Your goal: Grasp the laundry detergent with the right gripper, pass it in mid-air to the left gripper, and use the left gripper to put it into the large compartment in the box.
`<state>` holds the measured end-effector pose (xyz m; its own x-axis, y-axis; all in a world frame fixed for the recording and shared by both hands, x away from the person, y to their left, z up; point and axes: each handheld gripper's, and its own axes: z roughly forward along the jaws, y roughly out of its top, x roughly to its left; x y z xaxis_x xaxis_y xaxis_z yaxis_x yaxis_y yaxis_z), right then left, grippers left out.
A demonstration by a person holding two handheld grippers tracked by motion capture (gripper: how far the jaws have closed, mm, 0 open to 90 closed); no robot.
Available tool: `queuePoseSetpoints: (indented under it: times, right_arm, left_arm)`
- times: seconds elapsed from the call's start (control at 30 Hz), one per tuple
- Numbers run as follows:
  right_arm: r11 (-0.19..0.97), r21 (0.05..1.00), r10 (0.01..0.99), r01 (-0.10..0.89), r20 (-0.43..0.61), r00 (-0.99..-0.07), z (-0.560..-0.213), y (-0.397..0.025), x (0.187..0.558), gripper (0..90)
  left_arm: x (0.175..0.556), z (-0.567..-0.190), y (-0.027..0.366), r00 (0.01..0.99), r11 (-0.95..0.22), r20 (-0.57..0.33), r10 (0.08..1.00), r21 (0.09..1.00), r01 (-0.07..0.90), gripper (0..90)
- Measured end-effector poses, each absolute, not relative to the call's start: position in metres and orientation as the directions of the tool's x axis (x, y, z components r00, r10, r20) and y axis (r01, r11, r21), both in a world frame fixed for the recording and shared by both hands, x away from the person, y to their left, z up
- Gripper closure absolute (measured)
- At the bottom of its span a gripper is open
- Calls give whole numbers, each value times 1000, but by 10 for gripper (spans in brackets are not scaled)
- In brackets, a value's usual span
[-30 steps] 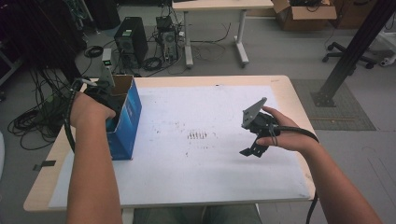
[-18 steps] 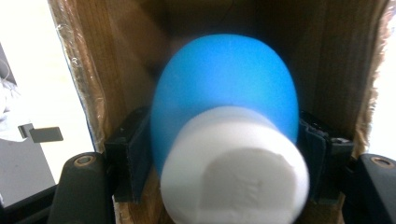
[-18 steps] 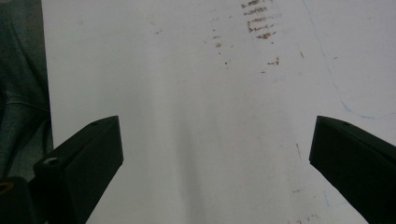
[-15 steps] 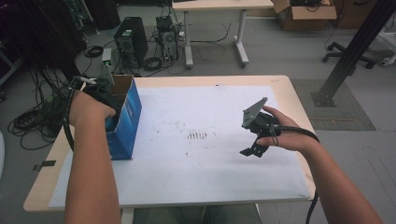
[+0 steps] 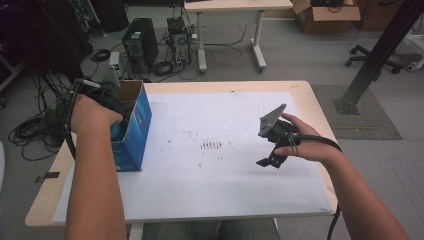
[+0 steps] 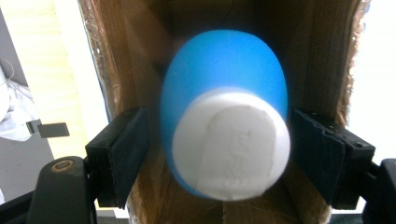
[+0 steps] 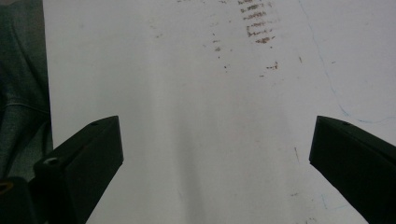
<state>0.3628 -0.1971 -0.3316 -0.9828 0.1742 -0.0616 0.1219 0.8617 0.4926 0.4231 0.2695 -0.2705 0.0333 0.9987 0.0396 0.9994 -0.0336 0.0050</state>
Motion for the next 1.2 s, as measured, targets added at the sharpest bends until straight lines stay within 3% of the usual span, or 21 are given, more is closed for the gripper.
queuePoseSetpoints:
  times: [0.47, 0.87, 1.2]
  right_arm:
    - [859, 499, 168, 114, -65, -984, -330, -197, 362, 28]
    - [859, 500, 163, 109, -67, -984, -330, -195, 360, 28]
    - [859, 500, 164, 108, -70, -984, -328, -197, 358, 28]
  left_arm:
    - [414, -249, 265, 50, -53, 70, 996, 39, 998, 126]
    - [409, -231, 236, 146, -156, 154, 977, 54, 986, 2]
    - [406, -215, 195, 268, -286, 182, 946, 80, 955, 2]
